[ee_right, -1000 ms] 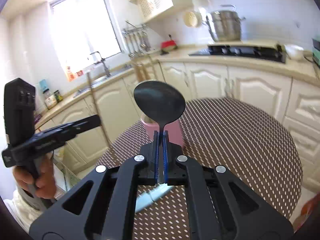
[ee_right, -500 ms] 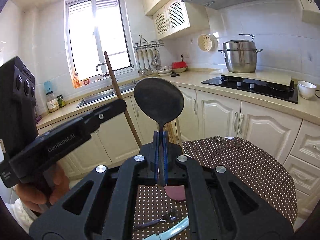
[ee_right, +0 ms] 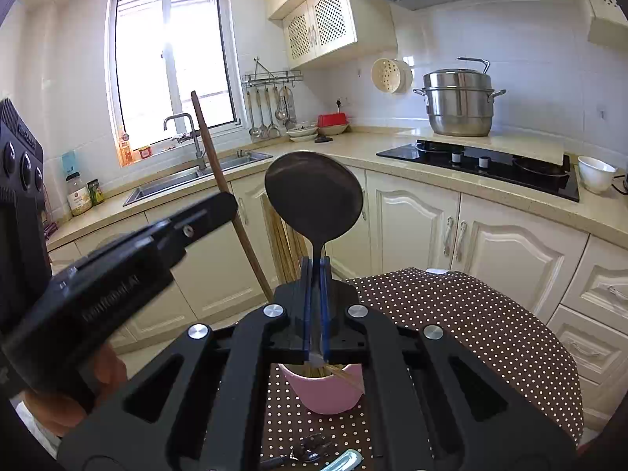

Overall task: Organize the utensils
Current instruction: 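Lift the chopstick and spoon and lower both into the pink cup, then open both grippers and withdraw from the pink cup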

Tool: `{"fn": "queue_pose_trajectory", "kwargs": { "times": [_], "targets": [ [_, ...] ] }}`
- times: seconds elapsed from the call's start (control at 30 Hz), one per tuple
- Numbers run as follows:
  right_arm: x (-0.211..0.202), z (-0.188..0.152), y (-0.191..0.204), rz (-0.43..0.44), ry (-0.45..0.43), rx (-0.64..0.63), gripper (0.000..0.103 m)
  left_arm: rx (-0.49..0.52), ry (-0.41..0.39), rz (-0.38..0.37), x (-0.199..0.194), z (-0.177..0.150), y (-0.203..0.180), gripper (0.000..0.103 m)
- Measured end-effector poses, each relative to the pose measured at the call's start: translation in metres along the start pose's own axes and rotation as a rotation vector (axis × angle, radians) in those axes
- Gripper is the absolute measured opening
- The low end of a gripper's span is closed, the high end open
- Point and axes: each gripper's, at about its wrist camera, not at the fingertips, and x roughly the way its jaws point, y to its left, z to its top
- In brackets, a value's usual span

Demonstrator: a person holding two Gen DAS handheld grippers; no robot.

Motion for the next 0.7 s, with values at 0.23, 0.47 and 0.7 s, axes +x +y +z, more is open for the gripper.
{"fn": "queue_pose_trajectory", "kwargs": {
  "times": [0.23,0.47,0.7],
  "targets": [
    [0.008,-0.004,0.002,0.011,0.032,0.001,0.004,-0.008,0.091,0.022,0.017,-0.014,0.008,0.007],
    [0.010,-0.007,0.003,0.007,0.052,0.010,0.004,0.001,0.079,0.050,0.009,-0.017,0.015,0.037],
    [0.010,-0.006,0.008,0.005,0.063,0.005,0.004,0.012,0.095,0.075,0.005,-0.021,0.020,0.042]
  ]
}}
